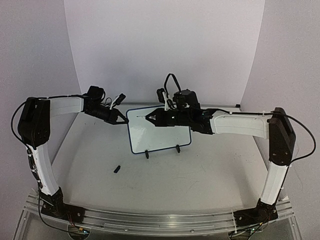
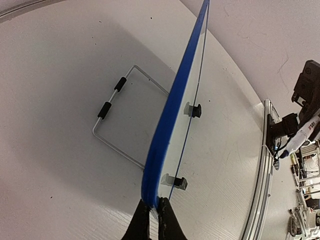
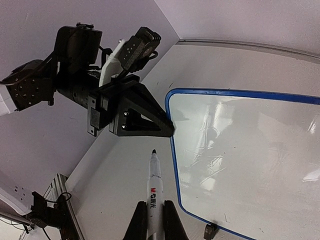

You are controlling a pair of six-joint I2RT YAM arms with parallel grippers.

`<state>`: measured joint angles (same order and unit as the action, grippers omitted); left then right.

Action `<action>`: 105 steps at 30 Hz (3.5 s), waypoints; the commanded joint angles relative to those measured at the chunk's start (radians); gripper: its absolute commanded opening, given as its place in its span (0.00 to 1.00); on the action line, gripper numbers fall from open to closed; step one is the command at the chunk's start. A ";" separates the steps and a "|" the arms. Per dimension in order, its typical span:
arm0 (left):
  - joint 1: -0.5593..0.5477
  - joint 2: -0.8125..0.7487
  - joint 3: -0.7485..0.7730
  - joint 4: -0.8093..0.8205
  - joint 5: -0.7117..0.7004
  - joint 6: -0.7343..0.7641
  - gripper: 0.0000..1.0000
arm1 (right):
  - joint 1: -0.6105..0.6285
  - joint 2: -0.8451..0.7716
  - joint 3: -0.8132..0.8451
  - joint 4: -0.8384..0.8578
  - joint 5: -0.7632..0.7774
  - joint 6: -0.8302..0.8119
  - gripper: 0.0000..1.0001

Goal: Write a sentence on the whiteboard
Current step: Hold the whiteboard on the whiteboard stand, then write on the whiteboard with the whiteboard marker without the cap.

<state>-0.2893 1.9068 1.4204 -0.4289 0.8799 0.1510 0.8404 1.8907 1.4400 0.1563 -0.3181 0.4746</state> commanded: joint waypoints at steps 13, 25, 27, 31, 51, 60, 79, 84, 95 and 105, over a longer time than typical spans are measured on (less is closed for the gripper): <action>0.001 -0.005 0.016 -0.023 -0.020 0.081 0.00 | 0.017 0.136 0.149 0.075 0.040 -0.002 0.00; -0.001 -0.005 0.018 -0.027 -0.019 0.086 0.00 | 0.016 0.213 0.219 0.078 0.078 0.019 0.00; 0.000 -0.006 0.018 -0.028 -0.020 0.088 0.00 | 0.016 0.221 0.227 0.078 0.081 0.019 0.00; 0.000 -0.009 0.019 -0.029 -0.020 0.089 0.00 | 0.016 0.230 0.236 0.078 0.101 0.021 0.00; -0.001 -0.022 0.018 -0.030 -0.015 0.096 0.00 | 0.016 0.240 0.203 0.060 0.137 0.043 0.00; -0.001 -0.027 0.018 -0.031 -0.016 0.095 0.00 | 0.018 0.210 0.108 0.073 0.100 0.054 0.00; -0.002 -0.031 0.020 -0.031 -0.024 0.091 0.00 | 0.023 0.102 0.096 0.166 0.067 0.023 0.00; -0.002 -0.033 0.020 -0.030 -0.025 0.092 0.00 | 0.024 0.154 0.158 0.132 0.092 0.020 0.00; -0.005 -0.035 0.020 -0.031 -0.025 0.092 0.00 | 0.023 0.225 0.226 0.084 0.137 0.016 0.00; -0.008 -0.036 0.021 -0.032 -0.027 0.094 0.00 | 0.023 0.252 0.249 0.058 0.176 0.023 0.00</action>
<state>-0.2897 1.9068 1.4204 -0.4458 0.8871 0.2066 0.8646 2.1255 1.6433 0.2152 -0.1788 0.5011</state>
